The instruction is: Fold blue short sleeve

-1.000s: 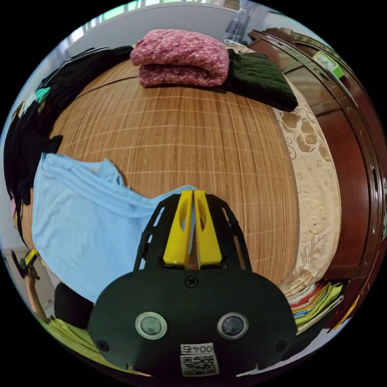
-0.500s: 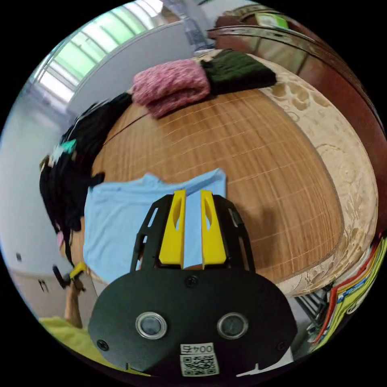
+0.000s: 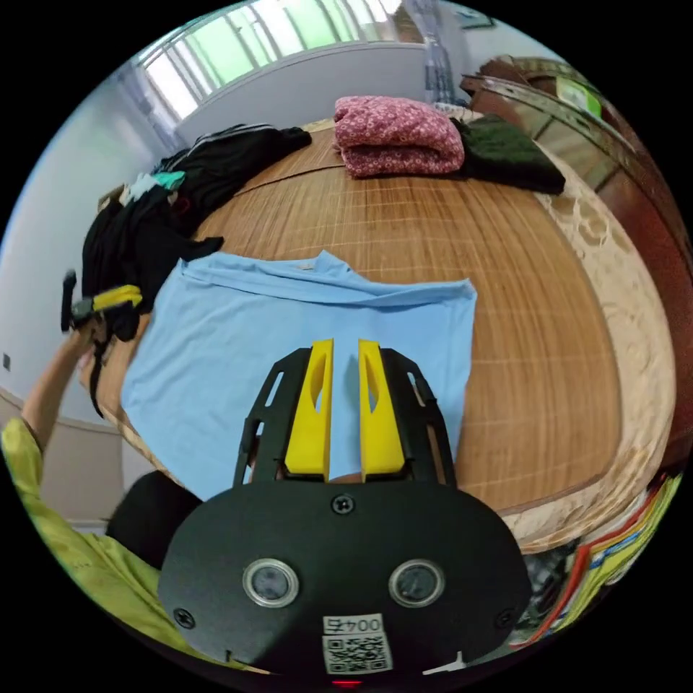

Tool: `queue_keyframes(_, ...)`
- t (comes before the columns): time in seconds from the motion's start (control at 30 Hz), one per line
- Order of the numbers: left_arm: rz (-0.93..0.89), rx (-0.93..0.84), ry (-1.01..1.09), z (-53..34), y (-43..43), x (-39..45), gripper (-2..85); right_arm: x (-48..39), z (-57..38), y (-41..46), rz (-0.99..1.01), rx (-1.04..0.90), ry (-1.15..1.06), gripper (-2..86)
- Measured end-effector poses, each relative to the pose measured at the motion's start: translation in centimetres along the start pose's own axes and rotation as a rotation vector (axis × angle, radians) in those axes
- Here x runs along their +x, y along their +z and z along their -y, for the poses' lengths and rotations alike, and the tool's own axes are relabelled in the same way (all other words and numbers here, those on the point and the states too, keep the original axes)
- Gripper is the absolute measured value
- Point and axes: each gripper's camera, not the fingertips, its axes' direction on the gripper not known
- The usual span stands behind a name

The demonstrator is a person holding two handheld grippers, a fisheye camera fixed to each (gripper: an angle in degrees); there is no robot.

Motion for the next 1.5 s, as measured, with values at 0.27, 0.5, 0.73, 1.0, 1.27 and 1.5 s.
queue_keyframes(0.27, -0.044, -0.039, 0.108, 7.6, 3.2, -1.4, 9.8, -1.7, 7.6, 3.1, -0.285, -0.133, -0.407, 9.7)
queue_keyframes(0.5, -0.026, -0.056, 0.164, 11.8, 5.0, -1.3, 10.9, -2.8, 12.0, 6.9, -0.364, -0.271, -0.541, 10.9)
queue_keyframes(0.73, -0.042, -0.105, 0.167, 14.7, 7.5, -1.9, 10.8, -2.2, 15.4, 9.6, -0.282, -0.363, -0.52, 7.9)
queue_keyframes(1.0, -0.101, -0.125, 0.152, 17.4, 9.3, -3.6, 10.4, 0.3, 19.3, 10.8, -0.16, -0.421, -0.474, 7.5)
queue_keyframes(1.27, -0.212, -0.141, 0.139, 18.4, 10.6, -7.4, 10.4, 1.8, 22.1, 12.4, -0.133, -0.513, -0.467, 7.3)
queue_keyframes(1.5, -0.263, -0.134, 0.087, 19.0, 12.1, -10.0, 9.0, 3.2, 22.9, 13.0, -0.115, -0.539, -0.466, 7.1)
